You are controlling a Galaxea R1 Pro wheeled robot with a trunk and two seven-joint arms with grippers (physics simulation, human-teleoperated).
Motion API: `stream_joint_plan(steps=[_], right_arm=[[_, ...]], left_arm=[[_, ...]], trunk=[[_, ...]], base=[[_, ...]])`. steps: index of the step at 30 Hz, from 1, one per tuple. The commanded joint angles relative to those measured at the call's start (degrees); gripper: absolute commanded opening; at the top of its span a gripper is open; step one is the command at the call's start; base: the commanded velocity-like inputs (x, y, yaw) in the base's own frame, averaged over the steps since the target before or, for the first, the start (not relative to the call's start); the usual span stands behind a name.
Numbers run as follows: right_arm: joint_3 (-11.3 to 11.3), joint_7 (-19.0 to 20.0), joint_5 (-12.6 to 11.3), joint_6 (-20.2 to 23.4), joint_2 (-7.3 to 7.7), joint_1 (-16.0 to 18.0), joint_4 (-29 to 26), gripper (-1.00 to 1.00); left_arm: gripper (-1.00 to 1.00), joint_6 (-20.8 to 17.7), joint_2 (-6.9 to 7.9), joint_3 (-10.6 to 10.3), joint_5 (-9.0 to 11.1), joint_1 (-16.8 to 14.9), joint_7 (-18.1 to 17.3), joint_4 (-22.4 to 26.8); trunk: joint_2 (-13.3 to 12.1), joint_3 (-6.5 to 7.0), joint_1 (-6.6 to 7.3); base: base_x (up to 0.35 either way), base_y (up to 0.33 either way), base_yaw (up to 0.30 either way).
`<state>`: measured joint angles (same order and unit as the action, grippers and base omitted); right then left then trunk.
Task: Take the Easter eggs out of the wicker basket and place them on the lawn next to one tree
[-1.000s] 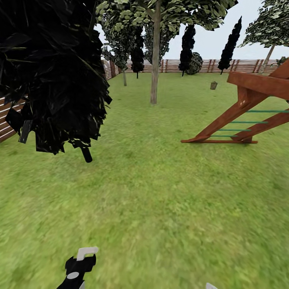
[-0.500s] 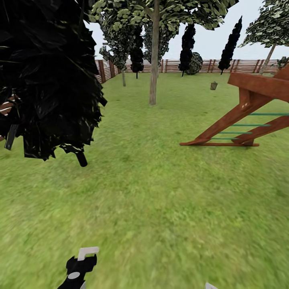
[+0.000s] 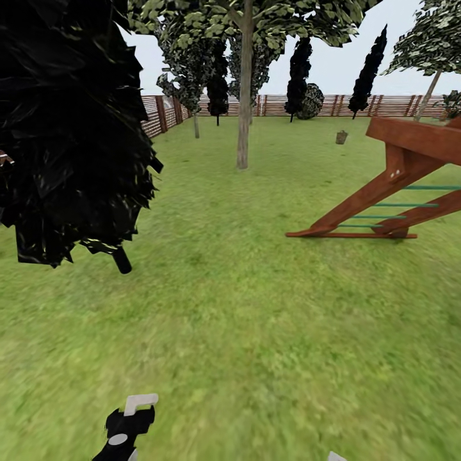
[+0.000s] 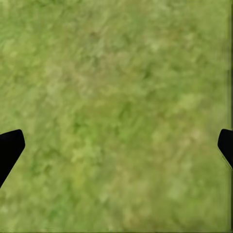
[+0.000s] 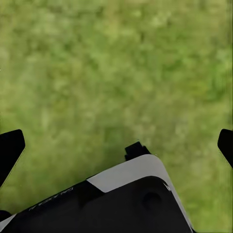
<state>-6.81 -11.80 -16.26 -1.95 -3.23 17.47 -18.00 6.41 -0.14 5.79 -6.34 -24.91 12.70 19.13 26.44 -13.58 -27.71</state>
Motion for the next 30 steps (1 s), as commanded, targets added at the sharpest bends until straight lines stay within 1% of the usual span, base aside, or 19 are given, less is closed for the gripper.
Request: stream_joint_plan(steps=[1,30], right_arm=[[-0.1,-0.1,-0.6,-0.2,-0.06,0.0,0.0,1.0],[0.0,-0.1,-0.3,-0.2,-0.39,0.0,0.0,1.0]], left_arm=[[1.0,0.2,-0.04,0.4,-0.6,0.0,0.1,-0.1],[1.0,0.2,-0.04,0.3,-0.7,0.0,0.1,-0.1]], trunk=[[0.1,-0.09,-0.05],[0.1,-0.09,-0.05]], base=[[0.304,-0.114,0.0],[0.304,-0.114,0.0]])
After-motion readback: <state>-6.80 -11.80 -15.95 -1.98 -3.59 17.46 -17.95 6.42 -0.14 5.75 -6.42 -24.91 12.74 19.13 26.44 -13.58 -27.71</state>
